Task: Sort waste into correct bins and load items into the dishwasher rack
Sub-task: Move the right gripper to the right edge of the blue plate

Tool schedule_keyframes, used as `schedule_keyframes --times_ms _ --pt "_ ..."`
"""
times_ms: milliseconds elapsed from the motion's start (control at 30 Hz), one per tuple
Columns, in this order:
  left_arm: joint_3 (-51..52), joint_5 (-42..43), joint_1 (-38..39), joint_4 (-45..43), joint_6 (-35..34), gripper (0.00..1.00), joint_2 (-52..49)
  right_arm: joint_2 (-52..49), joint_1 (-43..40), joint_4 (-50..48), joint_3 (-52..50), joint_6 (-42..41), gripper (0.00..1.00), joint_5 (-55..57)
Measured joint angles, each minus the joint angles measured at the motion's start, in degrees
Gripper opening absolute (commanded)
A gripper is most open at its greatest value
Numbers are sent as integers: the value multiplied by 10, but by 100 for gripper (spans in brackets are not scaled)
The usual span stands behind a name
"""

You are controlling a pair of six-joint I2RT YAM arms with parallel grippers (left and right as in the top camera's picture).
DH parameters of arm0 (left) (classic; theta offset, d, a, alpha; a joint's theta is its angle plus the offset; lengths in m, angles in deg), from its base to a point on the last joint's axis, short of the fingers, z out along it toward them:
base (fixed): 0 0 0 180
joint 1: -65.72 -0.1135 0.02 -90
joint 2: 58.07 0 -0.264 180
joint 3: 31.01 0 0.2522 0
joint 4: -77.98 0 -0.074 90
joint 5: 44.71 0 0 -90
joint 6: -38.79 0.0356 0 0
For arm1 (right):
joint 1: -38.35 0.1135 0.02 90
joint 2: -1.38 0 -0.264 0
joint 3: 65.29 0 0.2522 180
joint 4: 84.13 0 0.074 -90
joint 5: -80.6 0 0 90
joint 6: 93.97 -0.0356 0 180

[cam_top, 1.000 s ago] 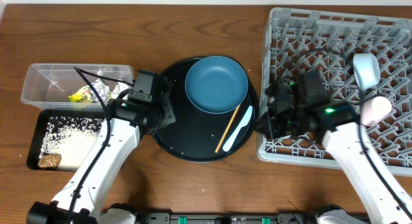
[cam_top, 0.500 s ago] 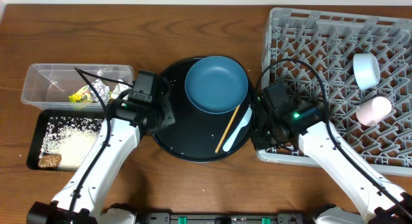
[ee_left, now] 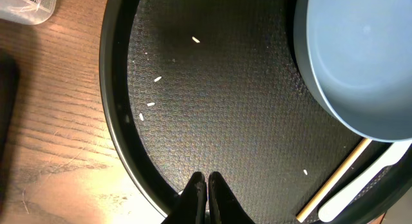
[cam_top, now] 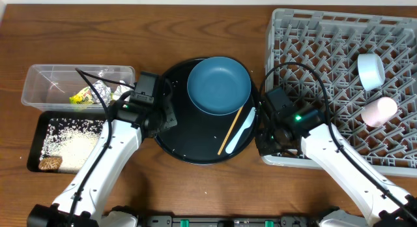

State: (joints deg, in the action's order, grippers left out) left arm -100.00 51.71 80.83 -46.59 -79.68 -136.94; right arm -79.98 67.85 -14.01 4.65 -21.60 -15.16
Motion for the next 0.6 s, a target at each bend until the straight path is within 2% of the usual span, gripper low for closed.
schedule_keyframes --times_ms 600 --pt "0 0 0 8 0 7 0 0 0 30 0 -2 7 16"
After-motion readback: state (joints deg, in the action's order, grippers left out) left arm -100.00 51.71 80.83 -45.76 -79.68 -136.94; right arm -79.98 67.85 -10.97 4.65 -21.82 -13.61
